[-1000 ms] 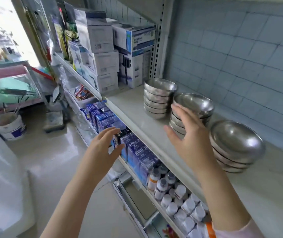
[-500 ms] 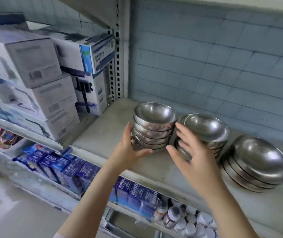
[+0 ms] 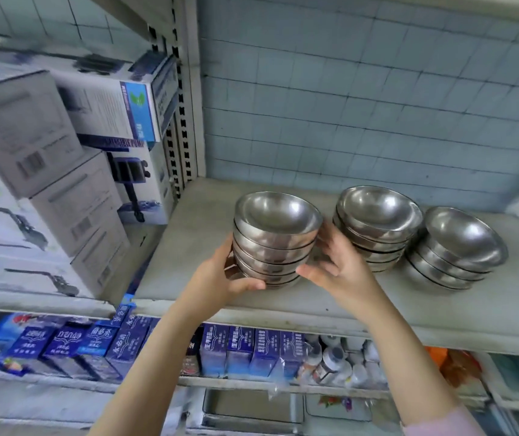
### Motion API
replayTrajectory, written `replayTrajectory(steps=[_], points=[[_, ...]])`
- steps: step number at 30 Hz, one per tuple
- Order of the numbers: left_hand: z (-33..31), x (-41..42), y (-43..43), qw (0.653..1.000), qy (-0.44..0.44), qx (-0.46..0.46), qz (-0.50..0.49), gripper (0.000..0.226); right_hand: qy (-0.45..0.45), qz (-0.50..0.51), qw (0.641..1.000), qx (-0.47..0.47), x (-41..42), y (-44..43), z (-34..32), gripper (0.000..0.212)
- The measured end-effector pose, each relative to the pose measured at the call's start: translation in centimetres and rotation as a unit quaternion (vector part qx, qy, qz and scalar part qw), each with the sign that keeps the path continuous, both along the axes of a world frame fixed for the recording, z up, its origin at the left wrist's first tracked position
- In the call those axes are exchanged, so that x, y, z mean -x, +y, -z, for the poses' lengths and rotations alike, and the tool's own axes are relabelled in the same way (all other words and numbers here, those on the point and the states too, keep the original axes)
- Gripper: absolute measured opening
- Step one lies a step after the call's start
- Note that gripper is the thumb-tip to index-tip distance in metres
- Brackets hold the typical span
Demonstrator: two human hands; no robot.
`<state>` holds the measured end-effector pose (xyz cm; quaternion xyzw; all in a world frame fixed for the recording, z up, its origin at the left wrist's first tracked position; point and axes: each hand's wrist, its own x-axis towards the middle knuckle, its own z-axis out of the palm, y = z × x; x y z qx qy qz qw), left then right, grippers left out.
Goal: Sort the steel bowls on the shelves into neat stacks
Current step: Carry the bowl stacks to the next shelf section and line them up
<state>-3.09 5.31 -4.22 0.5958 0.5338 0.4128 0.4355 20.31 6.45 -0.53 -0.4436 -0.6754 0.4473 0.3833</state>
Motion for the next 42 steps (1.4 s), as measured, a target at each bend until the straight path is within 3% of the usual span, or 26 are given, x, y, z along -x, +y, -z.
replayTrajectory(steps=[4, 18, 26, 30, 34, 42], points=[[-0.4, 0.1, -0.3, 1.0, -0.004, -0.004, 0.013, 0.085, 0.03, 0.023, 0.999, -0.008, 0.5, 0.3, 0.8, 0.077], [-0.8, 0.1, -0.6, 0.999, -0.028, 0.001, 0.039, 0.087, 0.059, 0.048, 0.997, 0.018, 0.3, -0.1, 1.0, 0.07], [-3.8, -2.4, -4.6, 0.998, -0.038, -0.041, 0.034, 0.098, 0.095, 0.078, 0.992, 0.002, -2.2, -5.3, -2.7, 0.077], [-5.4, -6.1, -6.7, 0.996, -0.044, -0.05, 0.056, 0.096, 0.079, 0.107, 0.991, -0.024, -5.8, -8.8, -4.8, 0.084], [-6.5, -11.6, -8.4, 0.993, -0.064, -0.049, 0.087, 0.092, 0.076, 0.145, 0.985, -0.053, -11.1, -12.1, -6.1, 0.076], [-6.9, -28.1, -12.5, 0.98, -0.097, -0.027, 0.172, 0.086, 0.1, 0.232, 0.966, -0.061, -25.8, -20.3, -6.7, 0.07]])
